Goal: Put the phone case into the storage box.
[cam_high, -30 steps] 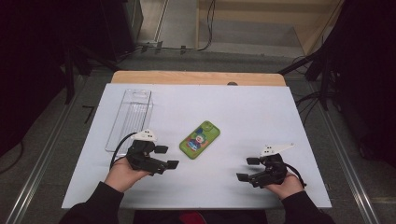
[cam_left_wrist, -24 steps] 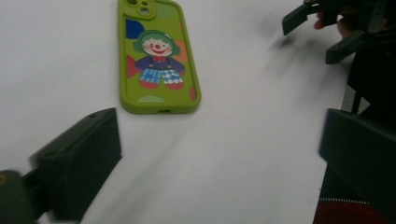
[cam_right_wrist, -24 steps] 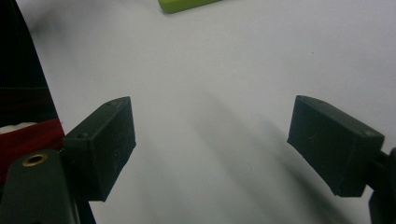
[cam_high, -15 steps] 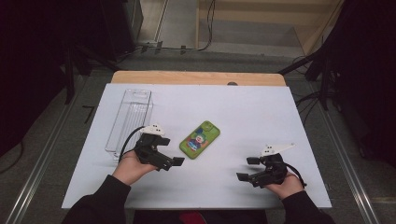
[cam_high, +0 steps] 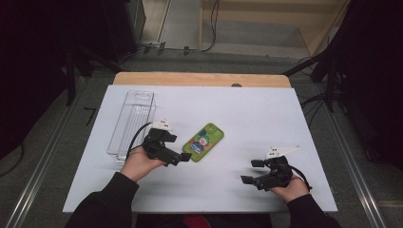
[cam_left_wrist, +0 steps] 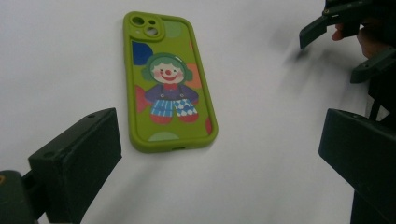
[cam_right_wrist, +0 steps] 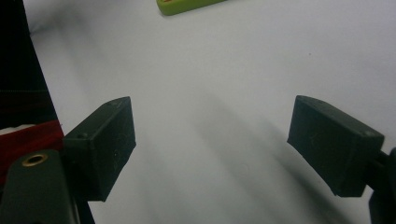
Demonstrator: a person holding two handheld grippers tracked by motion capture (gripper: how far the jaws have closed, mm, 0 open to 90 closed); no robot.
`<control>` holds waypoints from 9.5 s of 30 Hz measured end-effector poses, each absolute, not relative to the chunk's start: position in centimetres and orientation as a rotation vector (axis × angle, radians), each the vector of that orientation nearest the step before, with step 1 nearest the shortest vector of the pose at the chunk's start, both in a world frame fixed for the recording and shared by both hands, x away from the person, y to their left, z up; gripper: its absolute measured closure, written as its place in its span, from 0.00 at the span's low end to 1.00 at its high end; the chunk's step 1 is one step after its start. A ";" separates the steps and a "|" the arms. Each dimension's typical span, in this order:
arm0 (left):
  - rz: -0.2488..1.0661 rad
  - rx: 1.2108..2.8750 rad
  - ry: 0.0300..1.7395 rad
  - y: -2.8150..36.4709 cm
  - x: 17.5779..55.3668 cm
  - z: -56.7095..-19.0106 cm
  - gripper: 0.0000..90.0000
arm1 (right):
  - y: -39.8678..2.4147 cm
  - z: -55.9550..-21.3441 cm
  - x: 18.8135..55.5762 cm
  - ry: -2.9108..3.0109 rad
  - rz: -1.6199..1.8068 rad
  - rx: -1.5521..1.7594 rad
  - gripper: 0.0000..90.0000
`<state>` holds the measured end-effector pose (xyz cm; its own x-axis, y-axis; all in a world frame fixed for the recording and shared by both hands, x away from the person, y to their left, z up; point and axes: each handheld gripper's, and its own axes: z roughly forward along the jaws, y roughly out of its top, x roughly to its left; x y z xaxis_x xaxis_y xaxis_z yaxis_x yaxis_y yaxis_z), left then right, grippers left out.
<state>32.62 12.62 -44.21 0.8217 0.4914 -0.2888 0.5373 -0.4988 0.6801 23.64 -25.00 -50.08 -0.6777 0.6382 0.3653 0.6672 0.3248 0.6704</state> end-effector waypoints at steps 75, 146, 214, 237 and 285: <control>0.033 2.197 0.830 4.3 38.2 -46.7 0.00 | -25.2 -50.1 23.8 -2.537 -1.298 -1.273 0.15; 0.375 2.301 0.941 2.8 35.1 -50.8 0.18 | -25.1 -50.2 23.8 -2.554 -1.280 -1.293 0.15; 0.134 2.021 0.952 5.4 31.4 -47.1 0.18 | -23.1 -46.4 24.7 -2.433 -1.400 -1.508 0.15; 0.194 1.858 0.987 5.7 30.1 -47.8 0.18 | -21.6 -44.2 26.9 -2.386 -1.446 -1.535 0.15; 0.277 1.746 0.967 5.0 28.1 -48.8 0.18 | -18.3 -43.8 32.5 -2.168 -1.442 -1.642 0.27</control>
<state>28.12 4.97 -48.81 0.6435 0.7187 -0.2632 0.4704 -0.1001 0.8768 32.46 -18.25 -43.81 -0.4295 0.7210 0.5438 0.7804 -0.0066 0.6253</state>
